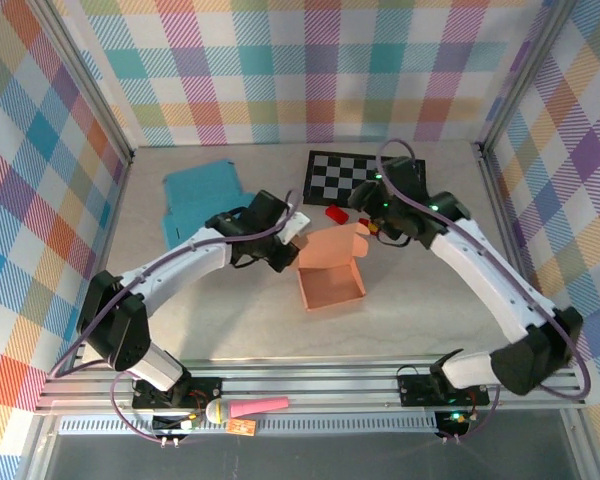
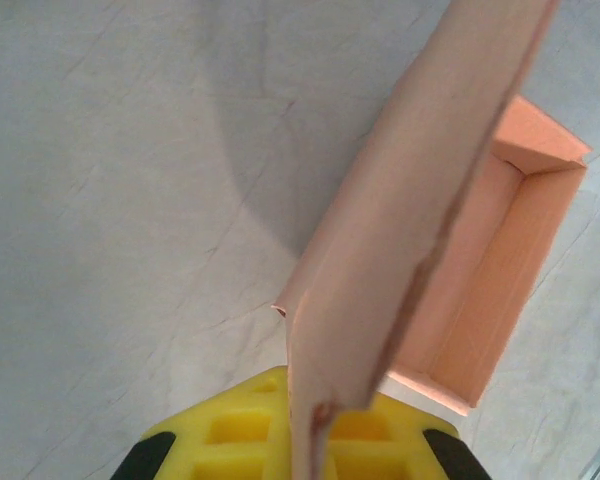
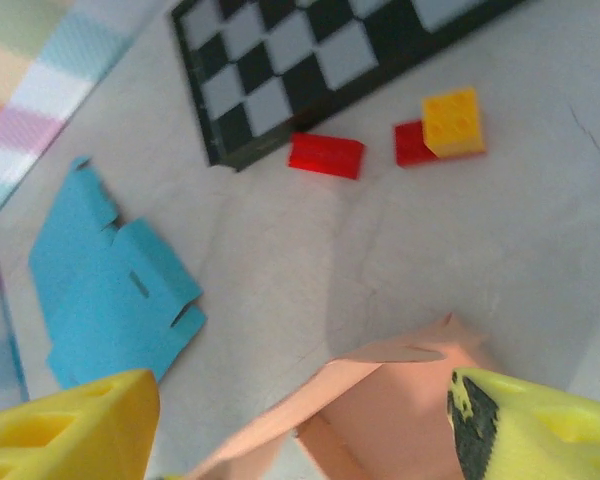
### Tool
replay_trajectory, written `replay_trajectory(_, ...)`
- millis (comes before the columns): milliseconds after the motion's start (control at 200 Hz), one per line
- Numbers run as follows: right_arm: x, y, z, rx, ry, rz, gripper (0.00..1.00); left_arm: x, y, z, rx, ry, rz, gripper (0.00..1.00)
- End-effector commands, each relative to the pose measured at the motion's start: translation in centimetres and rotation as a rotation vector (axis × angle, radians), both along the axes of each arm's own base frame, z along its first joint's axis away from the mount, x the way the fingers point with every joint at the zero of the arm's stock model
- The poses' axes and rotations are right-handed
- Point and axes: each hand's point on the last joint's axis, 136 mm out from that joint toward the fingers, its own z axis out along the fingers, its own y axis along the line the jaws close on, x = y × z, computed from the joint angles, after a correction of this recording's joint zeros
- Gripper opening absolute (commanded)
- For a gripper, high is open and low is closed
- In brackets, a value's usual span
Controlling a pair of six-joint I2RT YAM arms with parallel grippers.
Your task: Fold the paper box
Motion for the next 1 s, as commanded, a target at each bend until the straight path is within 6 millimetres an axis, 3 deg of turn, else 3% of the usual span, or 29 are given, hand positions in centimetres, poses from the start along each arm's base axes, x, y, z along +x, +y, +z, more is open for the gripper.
replay_trajectory(0, 0.1, 2.6, 1.2, -0.064, -0.177, 0.455, 0.74, -0.9, 1.1, 1.7, 0.011, -0.013, -0.099, 0.00)
replay_trajectory(175, -1.5, 3.0, -3.1, -0.140, -0.053, 0.707, 0.66, 0.9, 3.8, 0.8, 0.097, -0.047, -0.080, 0.00)
replay_trajectory(355, -1.3, 3.4, -7.0, -0.194, 0.000, 0.815, 0.65, 2.6, 4.6, 0.8, 0.117, -0.069, -0.057, 0.00)
replay_trajectory(585, -0.4, 5.4, -8.6, -0.140, 0.023, 0.910, 0.65, 3.6, 4.3, 0.6, 0.110, -0.074, -0.015, 0.00)
replay_trajectory(995, -0.8, 6.8, -10.1, -0.026, 0.074, 0.892, 0.62, 4.0, 3.8, 0.1, 0.043, -0.040, 0.085, 0.13)
